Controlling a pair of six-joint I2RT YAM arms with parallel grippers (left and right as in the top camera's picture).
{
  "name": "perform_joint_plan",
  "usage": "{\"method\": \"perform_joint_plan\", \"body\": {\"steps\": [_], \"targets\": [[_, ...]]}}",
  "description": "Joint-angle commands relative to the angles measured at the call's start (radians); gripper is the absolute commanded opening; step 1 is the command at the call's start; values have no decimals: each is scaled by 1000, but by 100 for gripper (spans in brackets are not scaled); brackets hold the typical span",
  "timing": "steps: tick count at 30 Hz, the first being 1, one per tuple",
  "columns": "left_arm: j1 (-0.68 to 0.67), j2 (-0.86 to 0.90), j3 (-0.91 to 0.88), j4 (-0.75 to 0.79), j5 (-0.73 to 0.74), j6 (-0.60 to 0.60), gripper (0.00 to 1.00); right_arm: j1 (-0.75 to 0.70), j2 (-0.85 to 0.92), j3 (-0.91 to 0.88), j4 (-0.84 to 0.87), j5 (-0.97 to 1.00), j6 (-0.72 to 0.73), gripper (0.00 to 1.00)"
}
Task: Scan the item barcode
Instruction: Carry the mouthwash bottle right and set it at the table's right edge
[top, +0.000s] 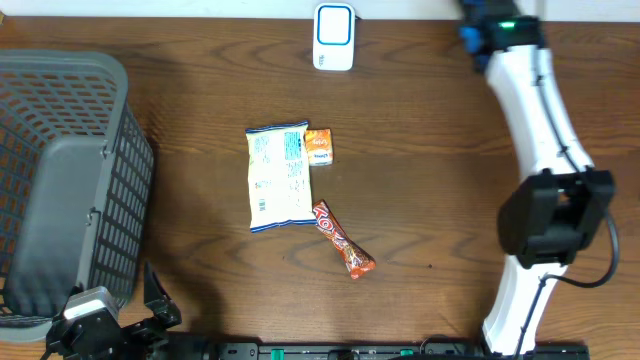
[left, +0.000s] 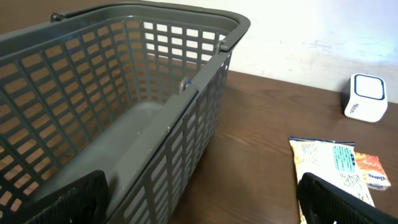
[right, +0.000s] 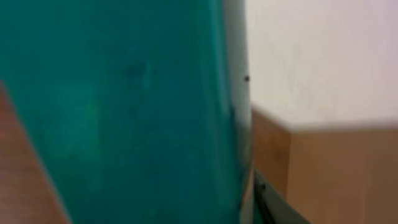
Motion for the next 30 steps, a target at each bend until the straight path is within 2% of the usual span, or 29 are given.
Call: {"method": "perform_joint_plan", "body": {"steps": [1, 14, 19, 22, 27, 29, 30], "targets": [[3, 0, -73, -98, -28, -70, 98, -88, 6, -57, -5, -23, 101, 1], [3, 0, -73, -98, -27, -70, 98, -422, 38, -399, 195, 61, 101, 1], [3, 0, -73, -98, -27, -70, 98, -536, 38, -488, 252, 60, 174, 2], [3, 0, -73, -98, -28, -70, 98, -577, 38, -517, 277, 59, 177, 6], [3, 0, -73, -98, -27, -70, 98, -616, 38, -522, 277, 42, 272, 20], [3, 0, -73, -98, -27, -70, 98, -618, 38, -522, 270, 42, 303, 40], [3, 0, -73, -98, -27, -70, 98, -616, 38, -522, 267, 42, 303, 56]]}}
